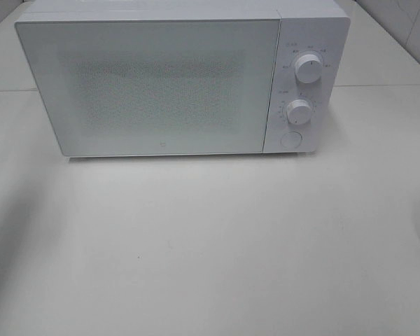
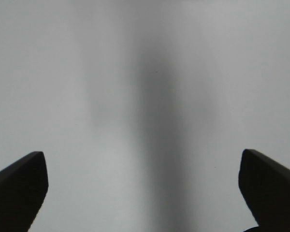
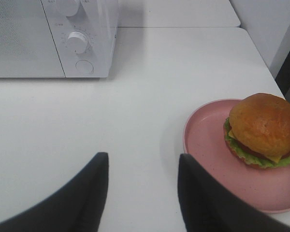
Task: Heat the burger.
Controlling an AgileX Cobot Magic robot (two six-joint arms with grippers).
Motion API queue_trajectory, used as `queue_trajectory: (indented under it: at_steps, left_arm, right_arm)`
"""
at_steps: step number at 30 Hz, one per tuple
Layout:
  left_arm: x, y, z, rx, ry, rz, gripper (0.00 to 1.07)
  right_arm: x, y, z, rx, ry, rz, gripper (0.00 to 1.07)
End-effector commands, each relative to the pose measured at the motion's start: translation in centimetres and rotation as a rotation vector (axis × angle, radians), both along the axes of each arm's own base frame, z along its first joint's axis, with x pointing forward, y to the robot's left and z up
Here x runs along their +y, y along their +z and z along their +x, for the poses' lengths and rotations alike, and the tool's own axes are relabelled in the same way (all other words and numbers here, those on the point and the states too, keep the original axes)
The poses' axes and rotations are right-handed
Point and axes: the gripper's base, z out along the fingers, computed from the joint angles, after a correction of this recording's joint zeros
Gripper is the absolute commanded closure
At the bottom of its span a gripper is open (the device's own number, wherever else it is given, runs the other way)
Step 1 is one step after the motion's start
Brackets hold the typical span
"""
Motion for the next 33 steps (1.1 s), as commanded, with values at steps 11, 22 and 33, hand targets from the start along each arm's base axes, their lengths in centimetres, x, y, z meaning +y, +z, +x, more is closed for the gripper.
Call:
queue_trajectory:
  at_steps: [11, 22, 33]
  left_arm:
    - [0.7, 0.1, -7.5, -0.006, 0.026, -0.023, 0.02]
    - [-0.2, -0.4, -17.6, -0.246, 0.041, -0.011, 0.02]
    - [-0.8, -0.8, -24.5, -0.59, 0.042, 0.0, 0.02]
  right_arm:
    - [0.0, -0.1, -0.4, -0.035, 0.006, -0.009, 0.63]
    - [0.0, -0.1, -0.4, -0.035, 0.006, -0.009, 0.63]
    - [0.0, -0.1, -0.4, -0.035, 0.006, -0.009, 0.63]
